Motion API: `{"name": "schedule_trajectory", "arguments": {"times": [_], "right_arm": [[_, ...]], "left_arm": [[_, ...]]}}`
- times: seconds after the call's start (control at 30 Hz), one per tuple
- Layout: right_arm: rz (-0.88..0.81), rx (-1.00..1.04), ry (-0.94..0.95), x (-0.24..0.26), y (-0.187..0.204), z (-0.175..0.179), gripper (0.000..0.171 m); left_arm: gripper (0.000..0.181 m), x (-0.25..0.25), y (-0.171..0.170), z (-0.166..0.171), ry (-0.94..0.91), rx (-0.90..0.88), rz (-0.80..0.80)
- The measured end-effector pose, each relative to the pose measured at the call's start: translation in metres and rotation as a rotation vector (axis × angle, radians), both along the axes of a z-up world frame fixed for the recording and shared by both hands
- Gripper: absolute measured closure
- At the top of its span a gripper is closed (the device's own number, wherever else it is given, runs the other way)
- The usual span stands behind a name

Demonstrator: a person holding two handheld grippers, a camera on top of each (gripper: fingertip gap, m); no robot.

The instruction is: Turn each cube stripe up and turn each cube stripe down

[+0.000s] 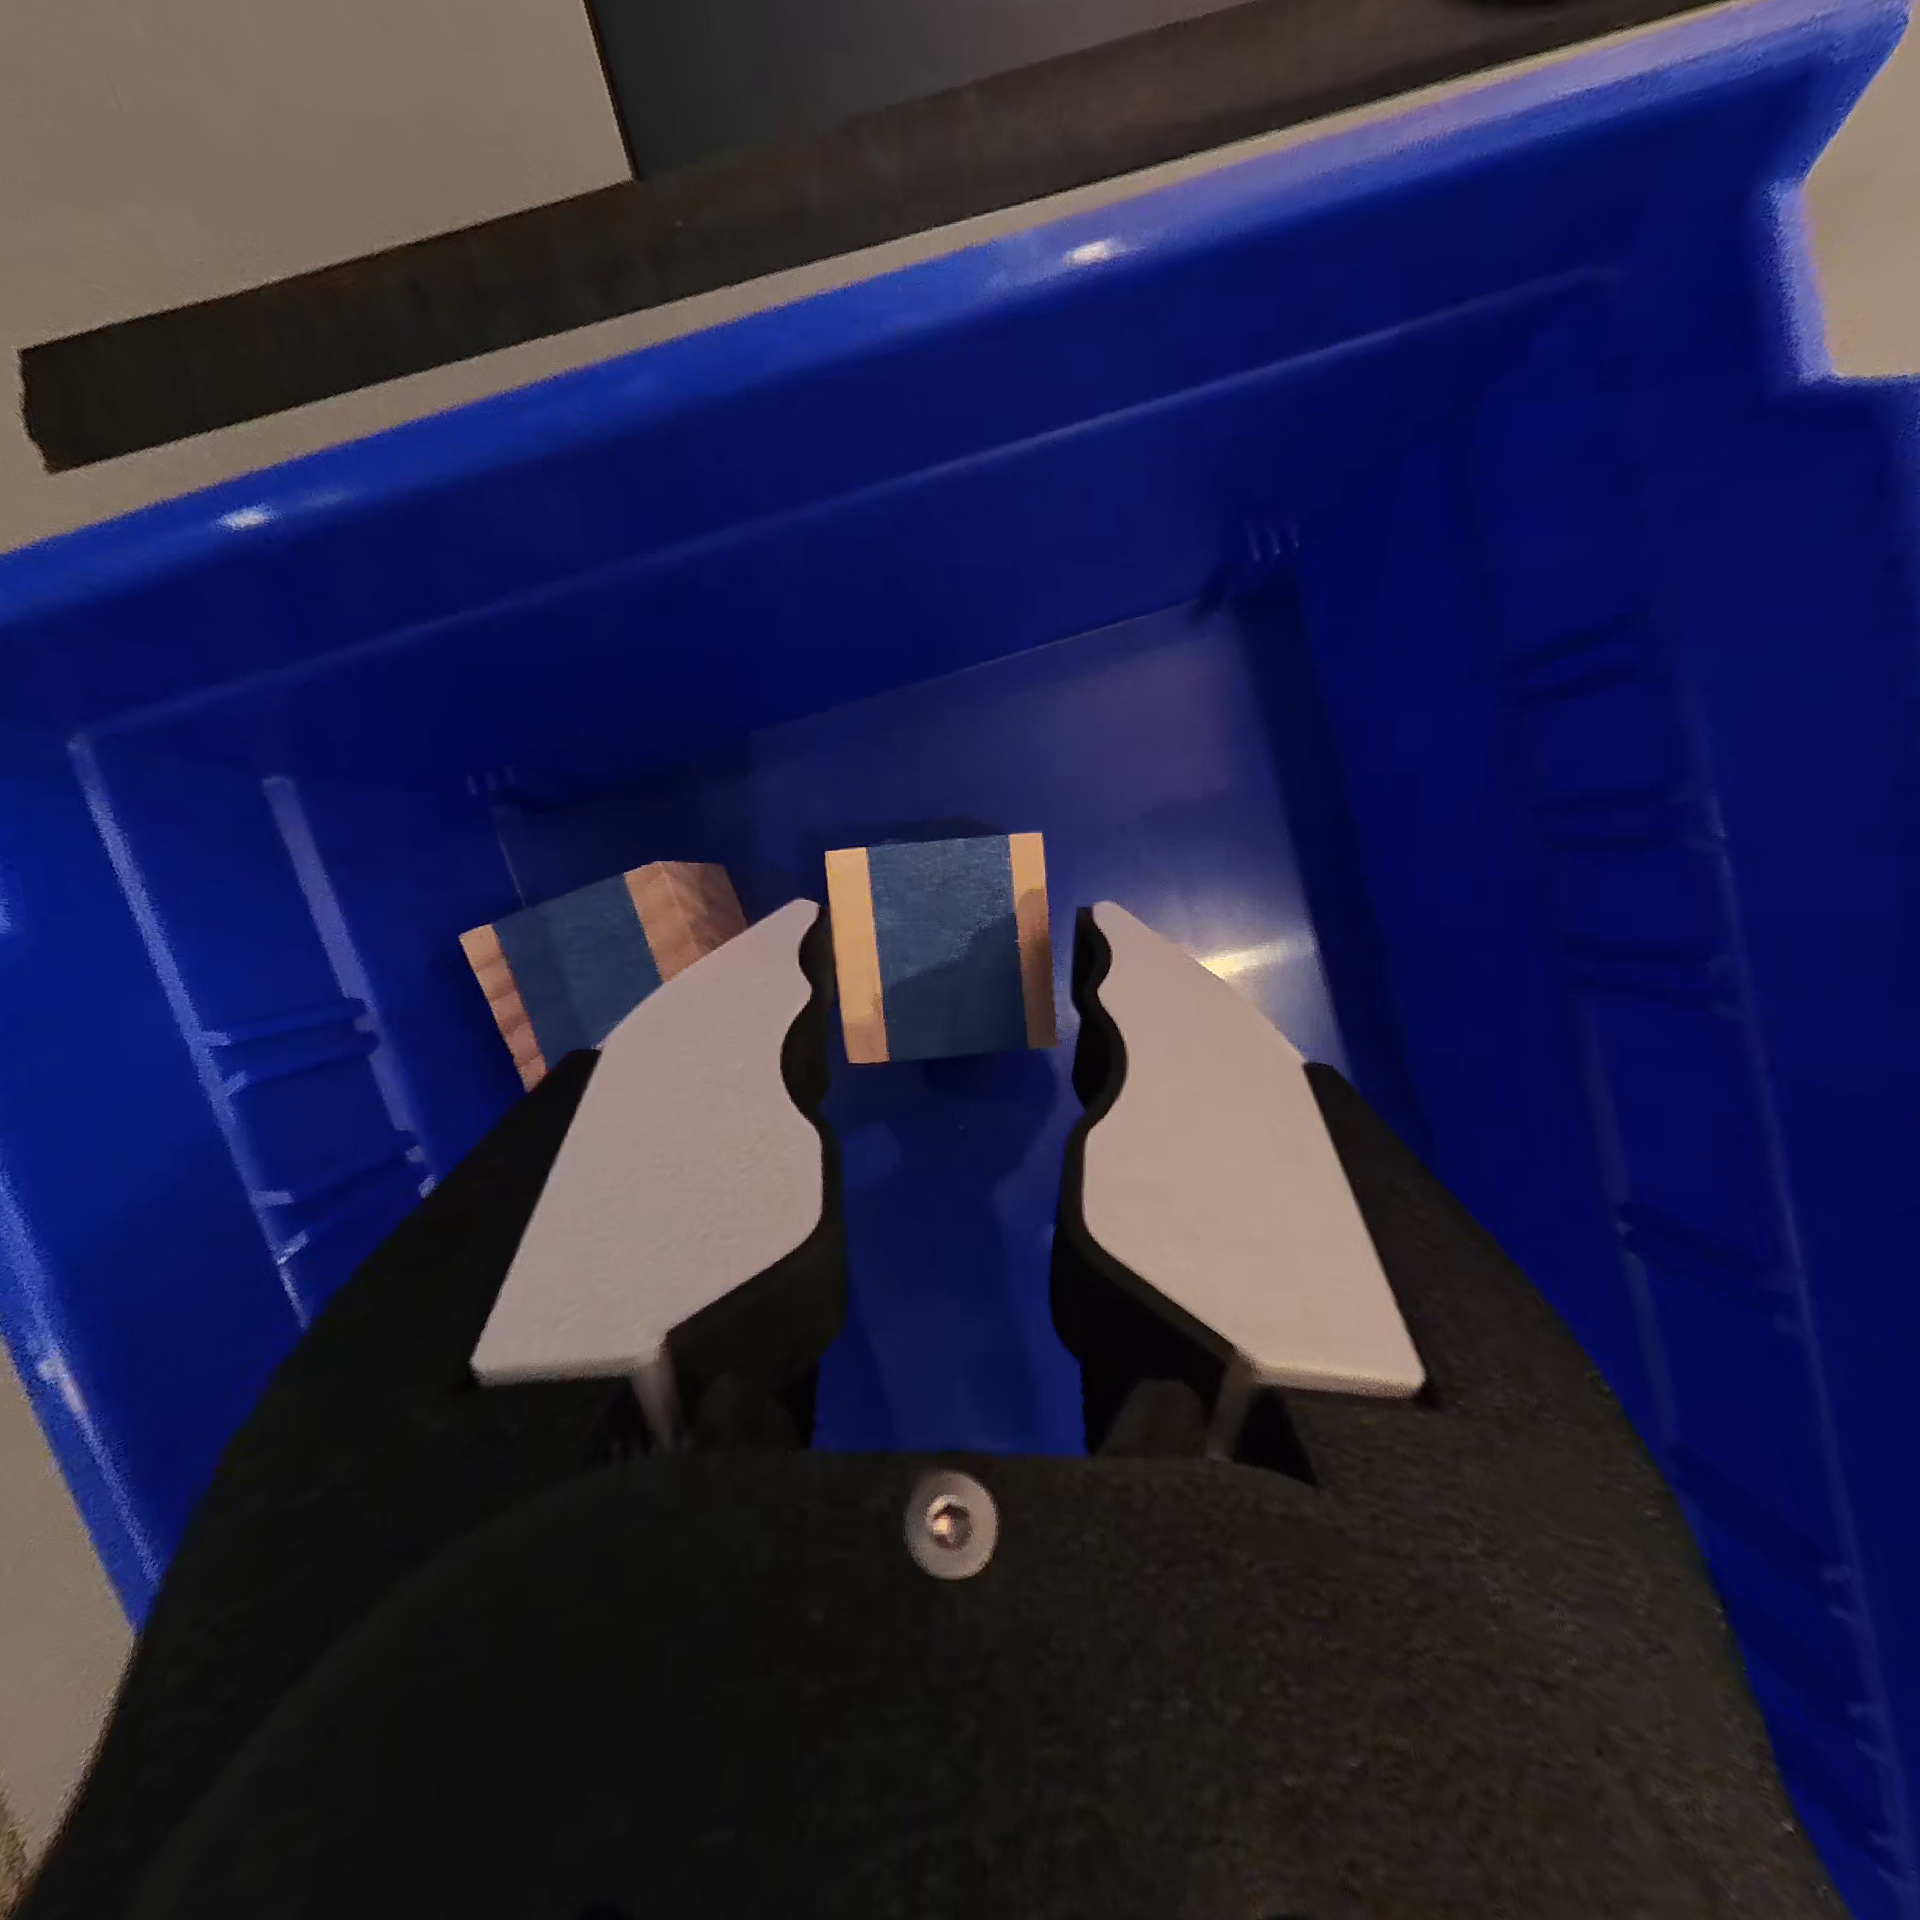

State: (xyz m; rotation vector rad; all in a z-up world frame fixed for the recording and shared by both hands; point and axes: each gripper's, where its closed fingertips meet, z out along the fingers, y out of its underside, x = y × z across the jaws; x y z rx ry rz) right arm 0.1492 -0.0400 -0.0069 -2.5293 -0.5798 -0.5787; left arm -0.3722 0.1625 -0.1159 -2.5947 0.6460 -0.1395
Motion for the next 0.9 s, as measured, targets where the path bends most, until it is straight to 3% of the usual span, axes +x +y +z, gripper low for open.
{"name": "schedule_trajectory", "arguments": {"times": [0.3,0.43,0.57,0.7,0.8,0.9], "right_arm": [[0.015,-0.019,-0.011,-0.003,0.0,-0.003,0.126],[0.038,-0.001,-0.019,-0.009,0.001,0.001,0.126],[0.148,0.106,0.001,-0.035,0.014,0.017,0.126],[0.501,0.313,0.04,-0.117,0.027,0.044,0.118],[0.767,0.459,0.198,-0.204,0.016,0.059,0.114],[0.875,0.584,0.369,-0.264,0.002,0.07,0.115]], "left_arm": [[0.138,0.0,-0.001,-0.01,0.065,-0.024,-0.016],[0.138,0.005,-0.003,0.014,-0.01,0.011,-0.035],[0.138,0.031,-0.025,0.083,-0.309,0.099,-0.125],[0.138,0.094,-0.088,0.175,-0.814,0.116,-0.42],[0.139,0.134,-0.134,0.207,-1.01,0.066,-0.62],[0.139,0.171,-0.168,0.218,-1.172,-0.057,-0.731]]}}
